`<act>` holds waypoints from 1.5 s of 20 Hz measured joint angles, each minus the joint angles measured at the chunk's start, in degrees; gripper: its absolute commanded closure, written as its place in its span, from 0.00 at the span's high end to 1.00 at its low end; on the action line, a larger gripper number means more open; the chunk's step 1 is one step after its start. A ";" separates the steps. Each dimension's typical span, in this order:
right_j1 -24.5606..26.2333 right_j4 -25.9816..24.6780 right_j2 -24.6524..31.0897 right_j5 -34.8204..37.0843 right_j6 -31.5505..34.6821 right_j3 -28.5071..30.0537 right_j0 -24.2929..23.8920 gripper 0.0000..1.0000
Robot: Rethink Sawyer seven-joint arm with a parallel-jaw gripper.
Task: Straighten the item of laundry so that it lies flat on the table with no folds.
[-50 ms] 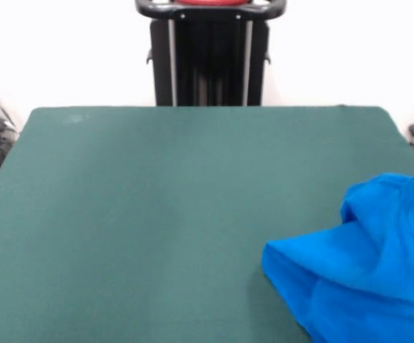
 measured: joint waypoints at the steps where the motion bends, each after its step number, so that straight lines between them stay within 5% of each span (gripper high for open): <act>1: -0.22 4.22 -1.03 -0.47 0.01 1.92 -1.00 0.00; 6: -3.52 22.96 -4.75 -9.66 0.84 20.62 -10.59 0.00; 11: -8.71 33.74 -6.63 -22.89 4.34 39.54 -21.68 0.00; 18: -14.11 39.04 -11.19 -32.35 6.88 50.86 -26.77 0.00; 30: -19.10 38.87 -21.64 -45.05 6.89 60.38 -23.80 0.00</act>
